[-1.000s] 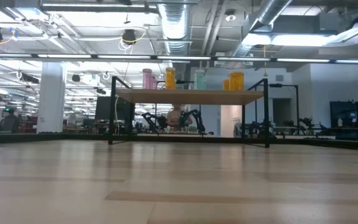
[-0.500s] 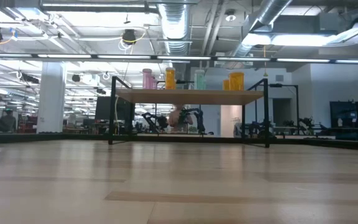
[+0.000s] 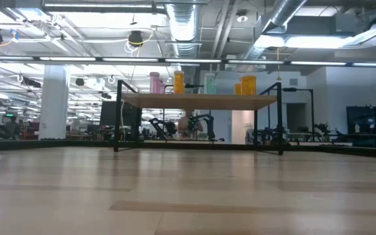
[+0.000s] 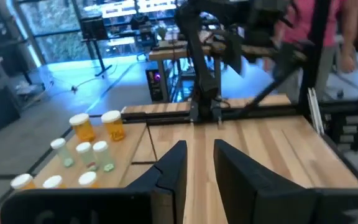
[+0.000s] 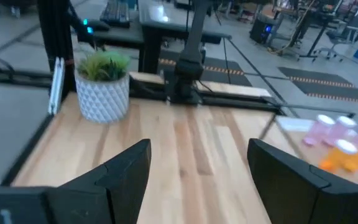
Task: Pick and place medicine bottles onto shelf by color
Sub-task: Return to Home Position
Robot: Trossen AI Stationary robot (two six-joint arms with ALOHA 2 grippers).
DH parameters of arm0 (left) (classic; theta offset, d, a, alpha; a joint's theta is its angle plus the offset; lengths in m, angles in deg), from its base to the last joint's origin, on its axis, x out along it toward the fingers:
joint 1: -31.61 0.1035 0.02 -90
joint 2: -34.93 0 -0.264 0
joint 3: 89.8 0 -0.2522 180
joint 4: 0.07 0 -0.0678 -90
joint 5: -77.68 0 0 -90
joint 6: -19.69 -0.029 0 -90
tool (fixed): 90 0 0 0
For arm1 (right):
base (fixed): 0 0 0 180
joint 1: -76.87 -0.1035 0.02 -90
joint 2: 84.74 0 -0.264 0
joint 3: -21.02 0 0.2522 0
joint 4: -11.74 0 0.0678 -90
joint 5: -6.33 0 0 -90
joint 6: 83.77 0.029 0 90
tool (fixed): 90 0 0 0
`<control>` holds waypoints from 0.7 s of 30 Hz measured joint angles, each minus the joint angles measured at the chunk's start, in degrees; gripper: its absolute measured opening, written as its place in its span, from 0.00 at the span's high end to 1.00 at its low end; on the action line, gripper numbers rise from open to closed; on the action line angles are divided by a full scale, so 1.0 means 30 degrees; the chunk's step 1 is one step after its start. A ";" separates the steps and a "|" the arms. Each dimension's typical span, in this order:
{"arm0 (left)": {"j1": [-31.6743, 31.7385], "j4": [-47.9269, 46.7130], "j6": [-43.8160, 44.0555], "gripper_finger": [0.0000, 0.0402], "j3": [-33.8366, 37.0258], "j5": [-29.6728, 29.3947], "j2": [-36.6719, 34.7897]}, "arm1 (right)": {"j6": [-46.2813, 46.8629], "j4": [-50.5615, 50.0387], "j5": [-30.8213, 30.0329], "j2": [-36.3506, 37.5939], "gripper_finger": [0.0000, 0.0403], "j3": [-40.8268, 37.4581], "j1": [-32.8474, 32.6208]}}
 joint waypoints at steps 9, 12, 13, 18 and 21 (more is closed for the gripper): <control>-0.0029 -0.1540 0.0653 0.85 0.0576 0.0286 -0.4353 | 0.0540 -0.1734 -0.0724 0.6084 0.36 -0.3521 -0.0004; -0.0029 -0.0851 0.0821 0.86 0.2148 0.0434 -0.5744 | 0.0113 0.0036 -0.0704 0.8488 0.42 -0.6033 -0.0005; -0.0029 -0.0380 0.0814 0.86 0.2734 0.0446 -0.6199 | 0.0019 0.0701 -0.0694 0.9192 0.45 -0.6852 -0.0005; -0.0029 0.0980 0.0051 0.86 0.5200 0.0556 -0.8204 | -0.0100 0.2435 -0.0586 1.2589 0.58 -1.0050 -0.0011; -0.0029 0.1495 -0.0060 0.86 0.6027 0.0570 -0.9205 | -0.0098 0.2335 -0.0577 1.4296 0.67 -1.1277 -0.0013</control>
